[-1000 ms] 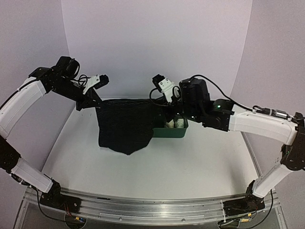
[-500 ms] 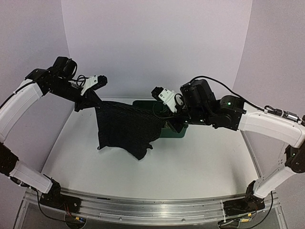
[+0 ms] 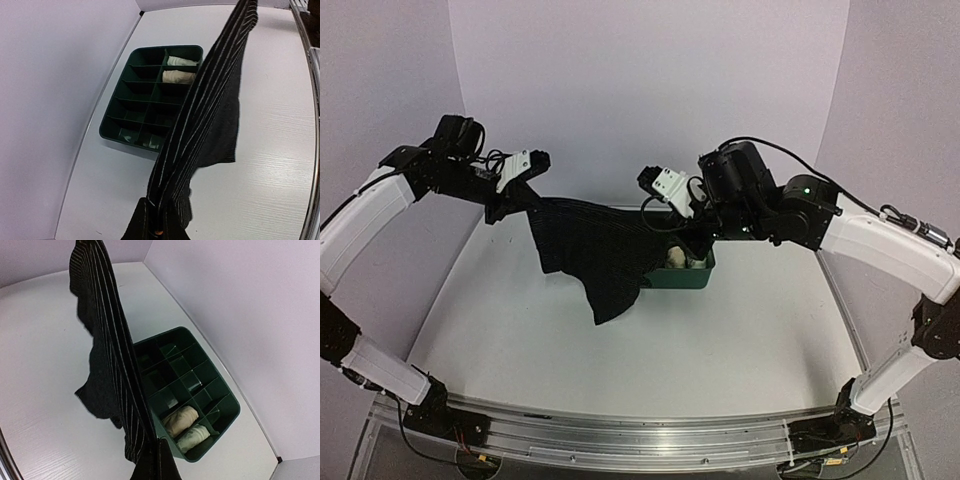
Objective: Roll the underwear
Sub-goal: Place the underwear at the center of the board.
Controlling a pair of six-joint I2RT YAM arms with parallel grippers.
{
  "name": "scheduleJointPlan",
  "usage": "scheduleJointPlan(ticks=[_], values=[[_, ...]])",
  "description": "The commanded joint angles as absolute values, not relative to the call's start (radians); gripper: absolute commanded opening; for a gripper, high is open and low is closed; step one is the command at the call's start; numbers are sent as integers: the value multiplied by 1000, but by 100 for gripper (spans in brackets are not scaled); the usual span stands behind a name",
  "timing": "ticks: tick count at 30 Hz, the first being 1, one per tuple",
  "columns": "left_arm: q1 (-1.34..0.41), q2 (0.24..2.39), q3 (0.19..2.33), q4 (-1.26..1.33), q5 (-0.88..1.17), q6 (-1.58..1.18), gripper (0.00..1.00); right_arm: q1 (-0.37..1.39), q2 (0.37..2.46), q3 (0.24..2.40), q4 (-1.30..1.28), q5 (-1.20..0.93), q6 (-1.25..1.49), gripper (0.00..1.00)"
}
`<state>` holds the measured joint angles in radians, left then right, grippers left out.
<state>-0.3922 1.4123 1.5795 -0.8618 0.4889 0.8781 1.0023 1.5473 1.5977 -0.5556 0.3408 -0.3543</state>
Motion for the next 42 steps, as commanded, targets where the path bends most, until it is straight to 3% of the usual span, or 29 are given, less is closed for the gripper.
scheduleJointPlan(ticks=[1,6,10,18,37,42], values=[[-405,1207,1394,-832,523,941,0,1092,1492,1557,-745,383,-373,0],[-438,1052,1147,-1071,587,1081,0,1258,1509,1497,-918,299,-298,0],[-439,960,946,-1184,574,1205,0,1336,1593,1377,-889,147,-214,0],[-444,969,666,-1205,481,1408,0,1391,1828,1366,-780,33,-241,0],[-522,1100,655,-1054,376,1371,0,1297,1869,1426,-624,-27,-270,0],[-523,1153,707,-1092,416,1372,0,1306,1889,1443,-628,-141,-309,0]])
